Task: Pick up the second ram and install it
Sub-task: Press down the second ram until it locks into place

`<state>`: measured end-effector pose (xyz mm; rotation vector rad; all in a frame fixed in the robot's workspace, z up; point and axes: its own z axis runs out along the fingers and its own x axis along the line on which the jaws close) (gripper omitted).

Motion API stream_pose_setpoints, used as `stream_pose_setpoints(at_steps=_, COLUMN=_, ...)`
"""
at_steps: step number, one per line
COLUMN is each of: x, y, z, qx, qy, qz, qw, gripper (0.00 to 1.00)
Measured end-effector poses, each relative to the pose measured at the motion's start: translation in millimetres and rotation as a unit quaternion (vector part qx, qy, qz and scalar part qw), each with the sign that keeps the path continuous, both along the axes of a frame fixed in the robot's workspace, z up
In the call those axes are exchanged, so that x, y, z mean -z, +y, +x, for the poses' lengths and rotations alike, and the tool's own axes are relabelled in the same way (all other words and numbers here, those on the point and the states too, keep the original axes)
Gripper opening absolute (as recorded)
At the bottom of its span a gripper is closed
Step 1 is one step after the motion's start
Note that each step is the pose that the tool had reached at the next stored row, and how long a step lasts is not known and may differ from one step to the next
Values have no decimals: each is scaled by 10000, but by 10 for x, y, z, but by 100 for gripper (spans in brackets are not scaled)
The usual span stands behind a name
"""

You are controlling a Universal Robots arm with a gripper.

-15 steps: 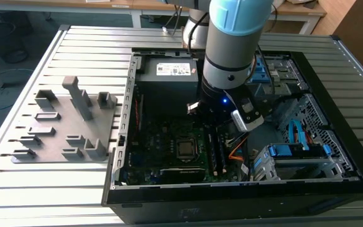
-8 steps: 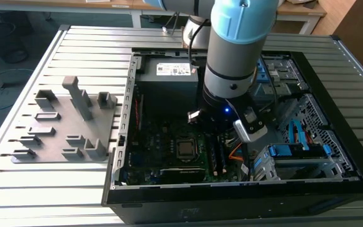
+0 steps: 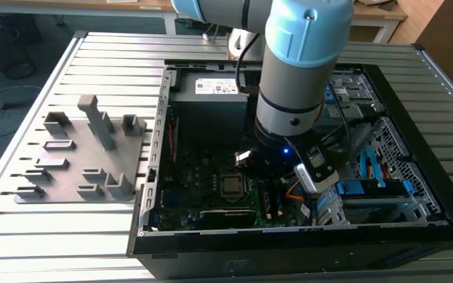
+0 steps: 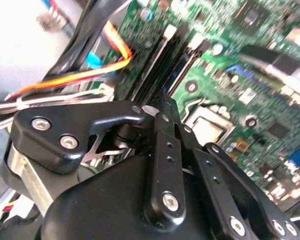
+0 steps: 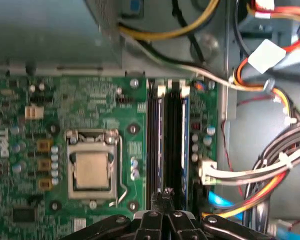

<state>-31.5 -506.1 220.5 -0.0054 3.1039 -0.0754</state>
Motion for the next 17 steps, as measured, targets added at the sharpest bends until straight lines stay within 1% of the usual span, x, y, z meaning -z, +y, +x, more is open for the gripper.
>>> stream_pose_setpoints(at_steps=2, x=19, y=-21, z=-1, qx=0, qy=2, qz=-24, qw=10000, gripper=10)
stream_pose_setpoints(at_steps=7, x=71, y=-29, z=-1, qx=-1, qy=7, qz=-46, qw=10000, gripper=10)
stream_pose_setpoints(at_steps=10, x=59, y=-29, z=1, qx=-2, qy=6, qz=-43, qw=10000, gripper=10)
stream_pose_setpoints(at_steps=13, x=12, y=-27, z=1, qx=-2, qy=0, qz=-25, qw=10000, gripper=10)
stream_pose_setpoints(at_steps=14, x=-1, y=-26, z=1, qx=-2, qy=3, qz=-33, qw=10000, gripper=10)
stream_pose_setpoints(at_steps=15, x=-6, y=-14, z=1, qx=-2, qy=4, qz=-38, qw=10000, gripper=10)
stream_pose_setpoints(at_steps=16, x=-3, y=13, z=1, qx=-2, qy=3, qz=-35, qw=10000, gripper=10)
stream_pose_setpoints(at_steps=17, x=-5, y=56, z=0, qx=-2, qy=4, qz=-37, qw=10000, gripper=10)
